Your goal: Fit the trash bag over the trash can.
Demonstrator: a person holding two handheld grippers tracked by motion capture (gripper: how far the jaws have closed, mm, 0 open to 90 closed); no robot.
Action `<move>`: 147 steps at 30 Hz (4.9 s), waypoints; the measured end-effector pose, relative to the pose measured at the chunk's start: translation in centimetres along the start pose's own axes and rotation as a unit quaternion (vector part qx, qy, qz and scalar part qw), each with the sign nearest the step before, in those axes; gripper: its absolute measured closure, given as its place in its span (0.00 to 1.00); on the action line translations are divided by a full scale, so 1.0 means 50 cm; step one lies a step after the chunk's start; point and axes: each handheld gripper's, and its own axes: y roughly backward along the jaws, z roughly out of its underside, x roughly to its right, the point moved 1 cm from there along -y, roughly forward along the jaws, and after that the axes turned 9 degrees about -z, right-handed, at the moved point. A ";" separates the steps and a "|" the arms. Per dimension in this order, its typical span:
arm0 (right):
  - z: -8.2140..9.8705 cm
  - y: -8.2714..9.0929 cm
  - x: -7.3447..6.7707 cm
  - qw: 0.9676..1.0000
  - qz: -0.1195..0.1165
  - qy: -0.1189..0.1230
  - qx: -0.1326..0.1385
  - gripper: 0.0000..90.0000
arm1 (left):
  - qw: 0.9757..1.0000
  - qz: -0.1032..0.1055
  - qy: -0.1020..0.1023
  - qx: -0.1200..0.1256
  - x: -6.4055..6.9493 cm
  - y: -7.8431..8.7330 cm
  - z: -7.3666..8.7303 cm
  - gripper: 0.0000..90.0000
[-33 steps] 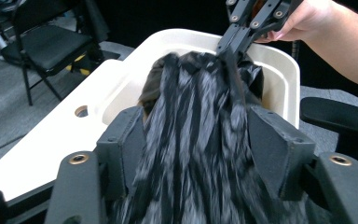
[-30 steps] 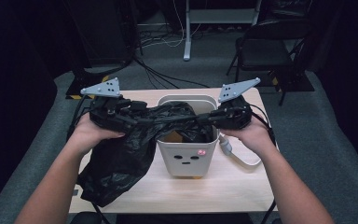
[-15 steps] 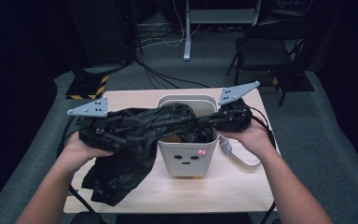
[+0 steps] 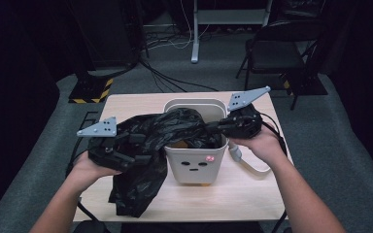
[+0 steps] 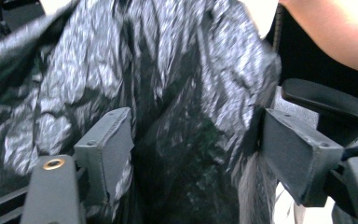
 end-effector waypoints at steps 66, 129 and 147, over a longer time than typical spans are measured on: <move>-0.084 0.045 -0.032 0.998 0.005 0.043 0.053 0.66 | 0.992 0.067 -0.098 -0.037 0.008 -0.140 -0.226 0.99; -0.060 0.026 -0.049 0.998 -0.001 0.054 0.022 0.81 | 0.990 0.034 -0.131 -0.028 0.046 -0.072 -0.221 0.96; 0.002 0.041 -0.039 0.999 -0.007 0.031 -0.008 0.98 | 0.997 0.010 -0.071 0.001 0.020 0.014 -0.196 0.51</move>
